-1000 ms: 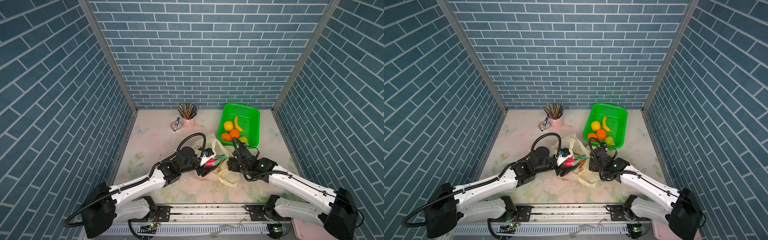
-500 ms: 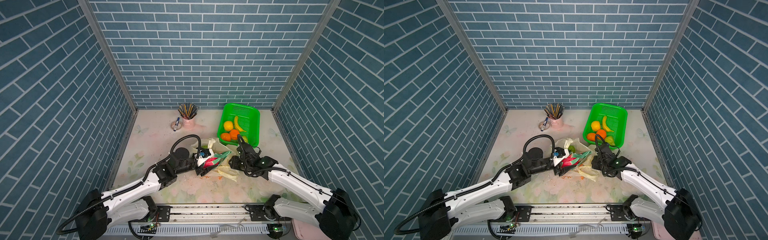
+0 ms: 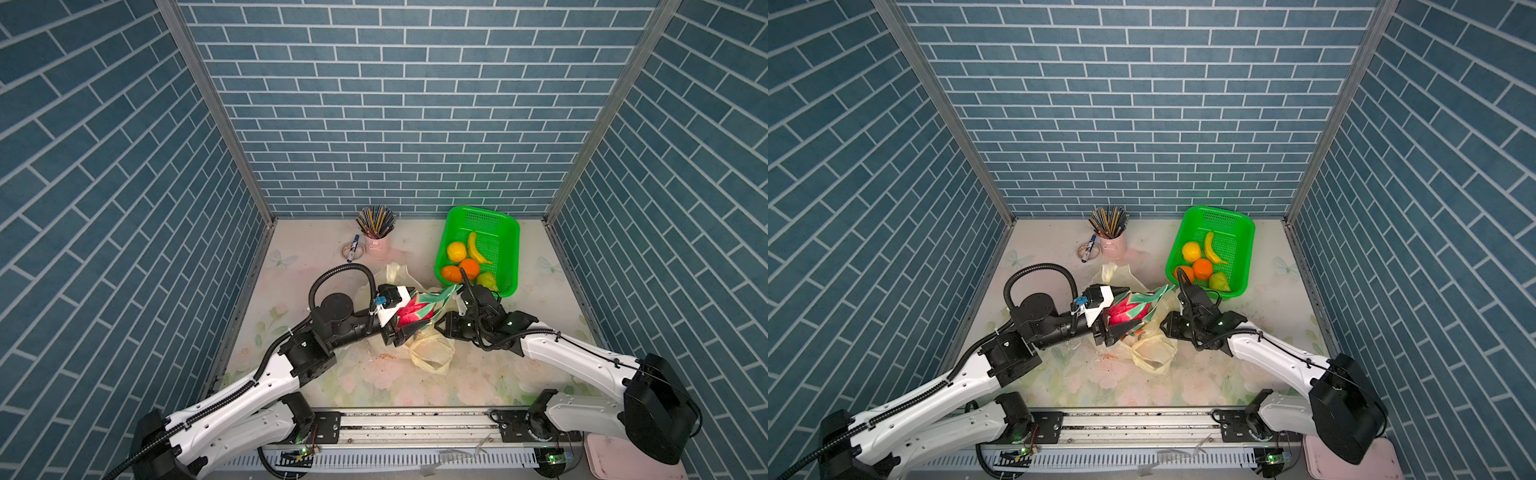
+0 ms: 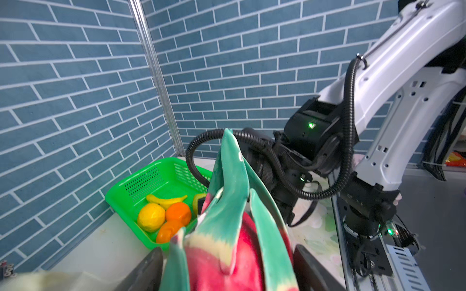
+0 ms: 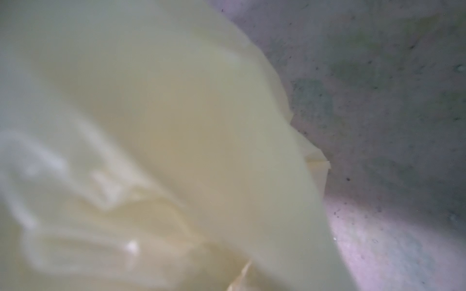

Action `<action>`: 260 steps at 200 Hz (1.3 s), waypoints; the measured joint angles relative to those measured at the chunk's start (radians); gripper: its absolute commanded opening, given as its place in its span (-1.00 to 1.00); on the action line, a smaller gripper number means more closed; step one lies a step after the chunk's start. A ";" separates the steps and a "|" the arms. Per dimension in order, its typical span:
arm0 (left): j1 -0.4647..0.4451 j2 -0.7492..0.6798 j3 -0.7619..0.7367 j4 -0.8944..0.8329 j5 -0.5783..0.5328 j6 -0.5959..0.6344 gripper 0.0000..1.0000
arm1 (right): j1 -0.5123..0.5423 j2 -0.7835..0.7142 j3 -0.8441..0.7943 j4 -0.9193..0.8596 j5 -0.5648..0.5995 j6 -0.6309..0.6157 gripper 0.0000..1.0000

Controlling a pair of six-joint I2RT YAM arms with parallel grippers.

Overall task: Untie the knot of the plastic bag and take out the fruit
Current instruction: 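Lift the dragon fruit from the bag with the left gripper while the right draws back, then grasp the pink dragon fruit with the right gripper while the left holds it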

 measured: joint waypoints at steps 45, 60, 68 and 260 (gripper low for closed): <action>0.000 0.045 -0.004 0.126 -0.039 -0.008 -0.29 | -0.002 -0.049 0.000 -0.004 0.011 0.013 0.46; 0.000 0.075 -0.003 0.151 -0.052 -0.008 -0.29 | -0.007 -0.095 0.000 -0.019 0.017 0.017 0.61; 0.000 0.090 -0.003 0.161 -0.057 -0.008 -0.30 | -0.010 -0.128 -0.001 -0.026 0.020 0.017 0.66; 0.042 0.218 0.098 0.222 0.023 0.021 -0.34 | -0.080 -0.594 0.037 0.027 -0.126 0.061 0.96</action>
